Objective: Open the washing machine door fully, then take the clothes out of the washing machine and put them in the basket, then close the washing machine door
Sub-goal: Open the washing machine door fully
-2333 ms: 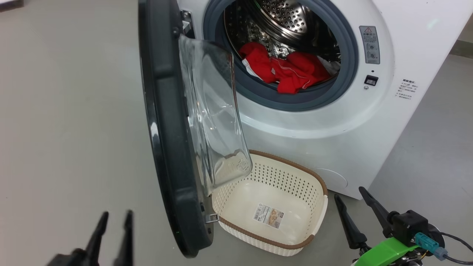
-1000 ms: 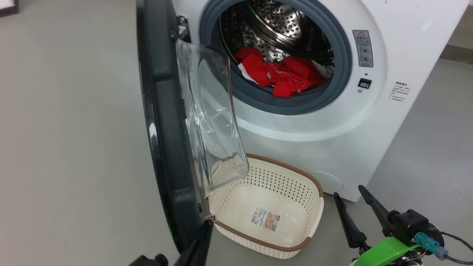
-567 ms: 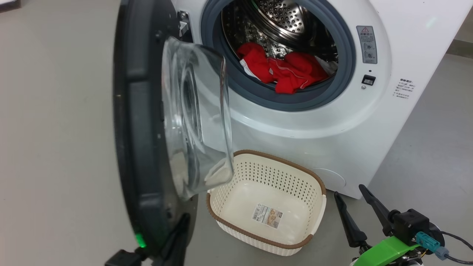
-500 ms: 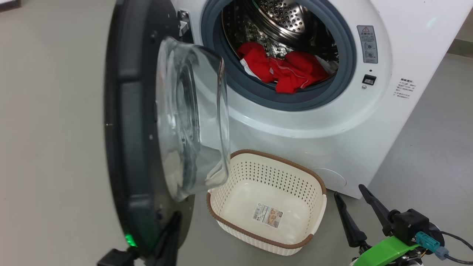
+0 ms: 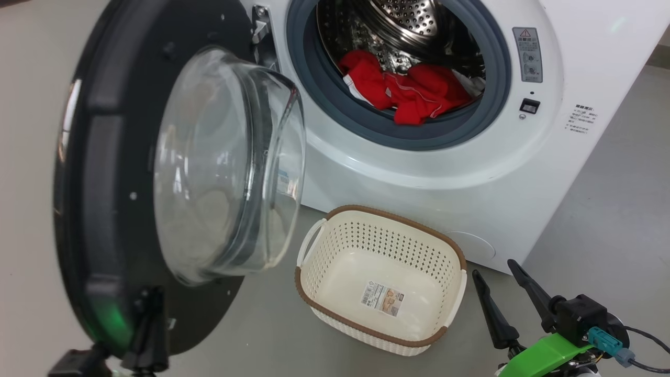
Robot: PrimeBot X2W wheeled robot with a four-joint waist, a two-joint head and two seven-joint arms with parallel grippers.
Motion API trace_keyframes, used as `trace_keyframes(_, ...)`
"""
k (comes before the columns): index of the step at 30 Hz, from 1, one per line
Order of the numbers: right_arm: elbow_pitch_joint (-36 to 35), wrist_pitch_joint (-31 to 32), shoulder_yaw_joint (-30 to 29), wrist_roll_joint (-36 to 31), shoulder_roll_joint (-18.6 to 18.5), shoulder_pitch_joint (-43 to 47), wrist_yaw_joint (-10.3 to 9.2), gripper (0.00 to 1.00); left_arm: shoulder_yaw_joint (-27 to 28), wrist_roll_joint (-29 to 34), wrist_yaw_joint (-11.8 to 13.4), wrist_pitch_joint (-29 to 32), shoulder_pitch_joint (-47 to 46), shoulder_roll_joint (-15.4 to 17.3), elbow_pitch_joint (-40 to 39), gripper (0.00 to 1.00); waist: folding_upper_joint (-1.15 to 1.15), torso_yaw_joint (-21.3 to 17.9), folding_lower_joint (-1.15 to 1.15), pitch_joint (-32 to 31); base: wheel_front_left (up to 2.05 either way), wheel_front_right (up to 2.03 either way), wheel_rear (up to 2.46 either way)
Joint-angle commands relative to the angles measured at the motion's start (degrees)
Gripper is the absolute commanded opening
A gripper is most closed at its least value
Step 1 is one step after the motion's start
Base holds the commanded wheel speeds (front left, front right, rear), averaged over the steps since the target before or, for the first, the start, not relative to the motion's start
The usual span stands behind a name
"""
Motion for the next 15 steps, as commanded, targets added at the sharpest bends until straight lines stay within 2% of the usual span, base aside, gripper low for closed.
trace_keyframes(1, -1.5, -0.5, 1.2, -0.4, -0.3, -1.6, 0.36, 1.00, 3.6, 0.6, 0.9, -0.3, -3.2, 1.9, -0.9, 0.00, 0.00, -0.1, 0.00, 0.2, 0.00, 0.00, 0.00)
trace_keyframes(15, -1.4, -0.5, 1.8, -1.0, -1.0, -3.4, 0.36, 1.00, 14.7, 1.6, 0.1, -0.3, -10.2, 6.3, 6.4, 0.00, 0.00, -1.3, 0.00, 3.4, 0.00, 0.00, 0.00)
